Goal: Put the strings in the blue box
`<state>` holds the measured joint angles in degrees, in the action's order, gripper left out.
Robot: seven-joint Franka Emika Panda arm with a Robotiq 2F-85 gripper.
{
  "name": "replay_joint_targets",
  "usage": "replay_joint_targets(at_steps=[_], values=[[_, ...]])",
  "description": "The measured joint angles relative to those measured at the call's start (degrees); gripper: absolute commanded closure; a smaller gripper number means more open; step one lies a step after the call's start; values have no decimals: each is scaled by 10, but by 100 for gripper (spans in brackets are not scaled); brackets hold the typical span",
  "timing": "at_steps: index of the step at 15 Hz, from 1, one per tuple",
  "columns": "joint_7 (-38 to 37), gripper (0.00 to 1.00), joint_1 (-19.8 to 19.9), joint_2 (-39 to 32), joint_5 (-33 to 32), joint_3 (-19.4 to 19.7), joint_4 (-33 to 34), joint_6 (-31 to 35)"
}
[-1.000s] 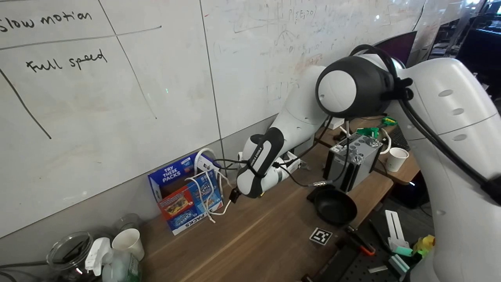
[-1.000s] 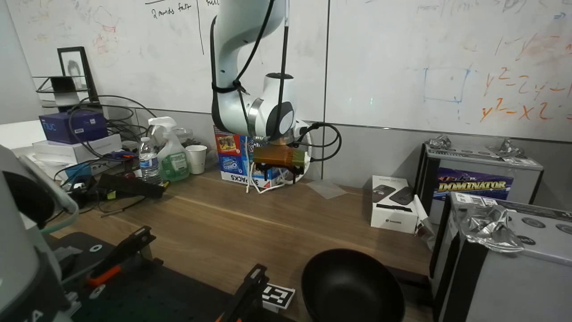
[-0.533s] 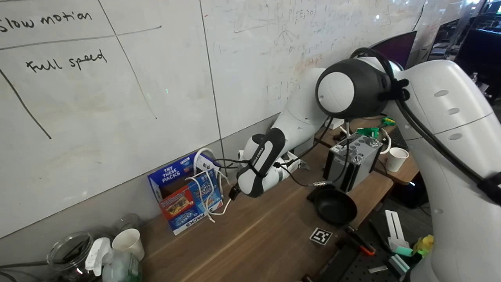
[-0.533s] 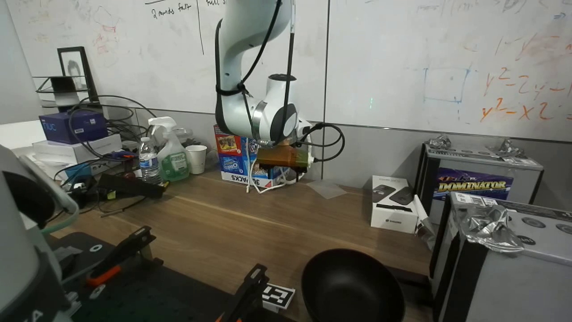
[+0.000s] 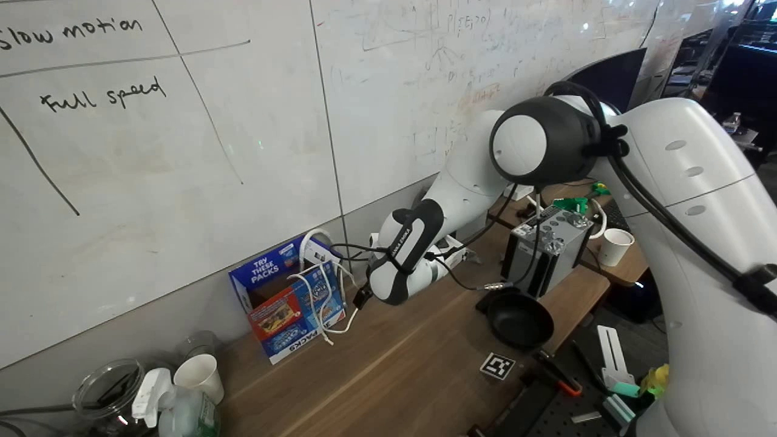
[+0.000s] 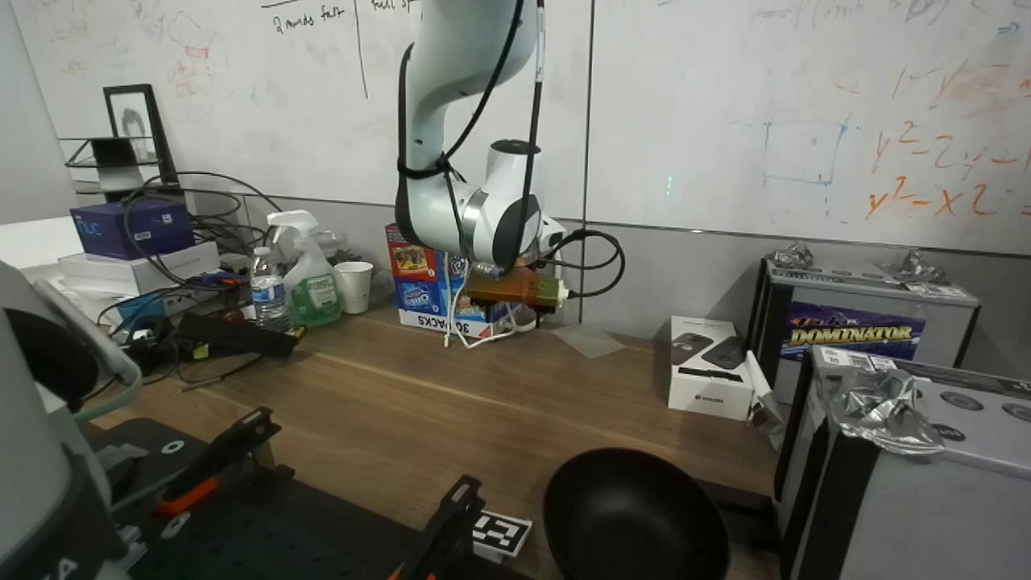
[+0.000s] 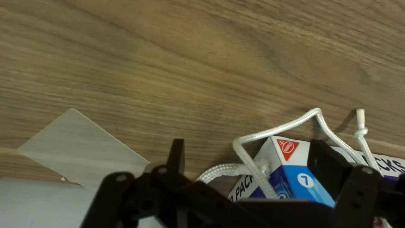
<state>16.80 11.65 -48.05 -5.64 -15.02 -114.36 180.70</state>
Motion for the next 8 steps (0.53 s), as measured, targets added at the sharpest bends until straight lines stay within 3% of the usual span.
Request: replay_joint_targets(at_steps=[4,5,6,8], values=[[0,0,8,-9,-5,-7,4,9],[0,25,10,-11,-6,-8,6,9],[0,25,11,-13,-7,-8,7,10],[0,42,12,-15,-8,-9,9,10]])
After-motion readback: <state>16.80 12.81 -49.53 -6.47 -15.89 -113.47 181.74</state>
